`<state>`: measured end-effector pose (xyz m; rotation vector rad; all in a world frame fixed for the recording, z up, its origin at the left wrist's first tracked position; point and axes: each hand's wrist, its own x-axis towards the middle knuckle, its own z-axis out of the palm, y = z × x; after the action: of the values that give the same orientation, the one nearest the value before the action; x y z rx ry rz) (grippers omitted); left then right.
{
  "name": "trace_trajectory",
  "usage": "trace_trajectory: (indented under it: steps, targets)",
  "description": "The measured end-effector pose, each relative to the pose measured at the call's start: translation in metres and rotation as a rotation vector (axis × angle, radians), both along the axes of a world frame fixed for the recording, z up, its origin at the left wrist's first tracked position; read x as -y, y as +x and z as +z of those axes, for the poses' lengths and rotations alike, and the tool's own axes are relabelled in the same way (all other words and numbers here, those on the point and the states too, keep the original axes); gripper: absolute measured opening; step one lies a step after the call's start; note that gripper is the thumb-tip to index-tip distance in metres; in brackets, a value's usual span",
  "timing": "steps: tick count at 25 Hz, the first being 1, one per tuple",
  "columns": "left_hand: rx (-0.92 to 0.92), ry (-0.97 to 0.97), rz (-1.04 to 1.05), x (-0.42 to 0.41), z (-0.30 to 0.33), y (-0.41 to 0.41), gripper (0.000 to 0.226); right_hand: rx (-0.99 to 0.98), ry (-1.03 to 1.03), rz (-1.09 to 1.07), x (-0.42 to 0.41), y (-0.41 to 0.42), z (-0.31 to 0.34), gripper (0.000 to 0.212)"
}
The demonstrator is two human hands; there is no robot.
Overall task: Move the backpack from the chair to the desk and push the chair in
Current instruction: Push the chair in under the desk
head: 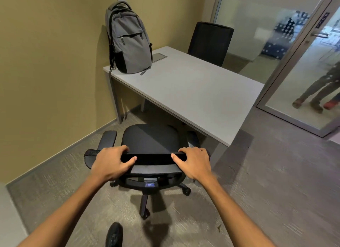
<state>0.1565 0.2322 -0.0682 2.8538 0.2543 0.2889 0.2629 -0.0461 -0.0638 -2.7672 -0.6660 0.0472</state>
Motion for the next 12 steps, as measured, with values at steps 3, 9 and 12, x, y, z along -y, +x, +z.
trace_trajectory:
  steps: [3,9,12]
  targets:
    - [-0.007,0.006,-0.055,-0.036,0.004,0.02,0.066,-0.019,-0.01,-0.023,-0.03,0.004,0.002,0.075]
    - [0.027,0.036,-0.179,-0.094,0.001,0.061,0.061,-0.102,-0.037,0.109,-0.059,0.021,0.0,0.1]
    - [0.034,0.038,-0.229,-0.126,0.002,0.088,0.062,-0.115,-0.075,0.095,-0.087,0.029,0.004,0.111]
